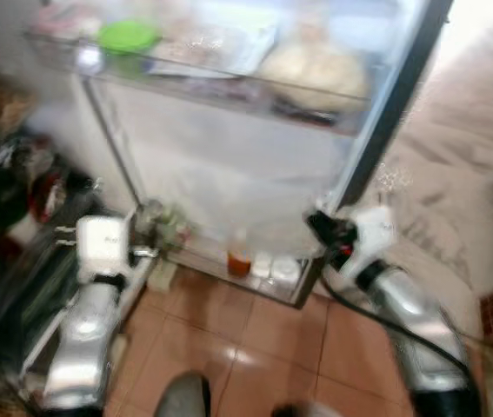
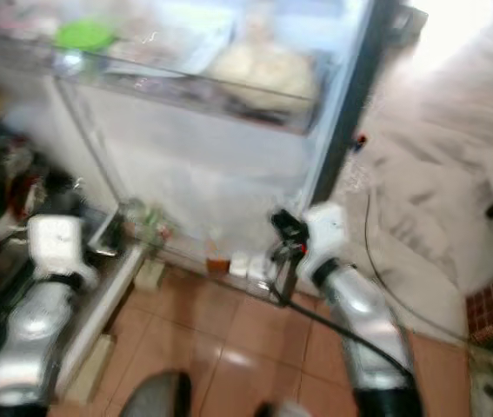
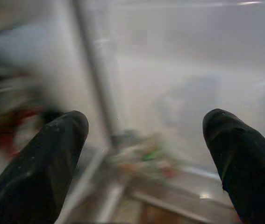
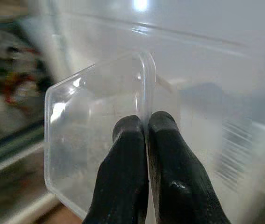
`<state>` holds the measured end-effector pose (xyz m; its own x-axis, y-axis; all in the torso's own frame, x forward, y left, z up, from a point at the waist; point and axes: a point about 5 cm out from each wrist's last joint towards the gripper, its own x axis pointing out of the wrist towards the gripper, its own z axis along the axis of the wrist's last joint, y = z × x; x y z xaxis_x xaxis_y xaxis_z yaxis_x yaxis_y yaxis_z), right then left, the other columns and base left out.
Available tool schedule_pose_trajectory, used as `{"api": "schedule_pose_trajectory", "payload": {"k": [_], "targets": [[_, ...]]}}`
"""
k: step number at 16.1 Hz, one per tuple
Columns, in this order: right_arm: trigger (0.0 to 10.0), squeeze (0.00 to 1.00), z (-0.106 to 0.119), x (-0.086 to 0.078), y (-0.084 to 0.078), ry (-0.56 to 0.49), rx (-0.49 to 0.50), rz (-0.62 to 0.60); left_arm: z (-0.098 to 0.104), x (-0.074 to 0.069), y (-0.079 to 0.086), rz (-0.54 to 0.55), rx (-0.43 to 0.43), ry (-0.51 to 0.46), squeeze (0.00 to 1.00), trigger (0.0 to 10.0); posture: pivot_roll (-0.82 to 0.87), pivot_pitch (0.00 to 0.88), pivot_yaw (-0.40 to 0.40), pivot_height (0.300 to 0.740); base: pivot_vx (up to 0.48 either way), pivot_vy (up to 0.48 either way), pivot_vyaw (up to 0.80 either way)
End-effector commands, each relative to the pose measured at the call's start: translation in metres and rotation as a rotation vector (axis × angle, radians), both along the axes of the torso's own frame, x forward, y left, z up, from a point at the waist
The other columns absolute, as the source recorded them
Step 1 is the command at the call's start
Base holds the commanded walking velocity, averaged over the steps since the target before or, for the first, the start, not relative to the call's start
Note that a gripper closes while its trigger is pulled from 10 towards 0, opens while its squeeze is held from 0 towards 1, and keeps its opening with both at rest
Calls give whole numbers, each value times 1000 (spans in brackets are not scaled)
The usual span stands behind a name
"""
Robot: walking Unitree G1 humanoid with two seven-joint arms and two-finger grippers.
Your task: Restocking fridge
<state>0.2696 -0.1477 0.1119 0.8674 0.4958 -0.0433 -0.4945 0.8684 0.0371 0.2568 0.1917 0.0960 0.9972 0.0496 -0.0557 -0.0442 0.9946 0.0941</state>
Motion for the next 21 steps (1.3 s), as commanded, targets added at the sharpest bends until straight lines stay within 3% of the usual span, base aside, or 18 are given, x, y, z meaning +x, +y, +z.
{"api": "schedule_pose_trajectory", "payload": {"k": [1, 5, 12, 19, 21], "targets": [[10000, 0, 2, 2, -2, -11, -1, -1, 0, 0, -4, 0, 1, 3, 0, 10000, 82, 71, 11, 740, 0, 0, 794], [10000, 0, 10, 14, 10, -36, 38, 12, 15, 11, -1, 18, 23, -46, 0, 10000, 108, 93, 10, 740, 0, 0, 777], [10000, 0, 6, 14, 25, 1, 133, -4, -3, -6, 8, 77, 2, 8, 0, 10000, 114, 103, 21, 740, 0, 0, 762], [10000, 0, 1, 14, 30, 20, 161, -66, -7, -12, -1, 39, -63, 9, 0, 10000, 118, 106, 9, 740, 0, 0, 739], [10000, 0, 1, 19, 26, 16, 169, -142, -10, -13, -5, 15, -80, 25, 0, 10000, 120, 102, 7, 740, 0, 0, 344]]}}
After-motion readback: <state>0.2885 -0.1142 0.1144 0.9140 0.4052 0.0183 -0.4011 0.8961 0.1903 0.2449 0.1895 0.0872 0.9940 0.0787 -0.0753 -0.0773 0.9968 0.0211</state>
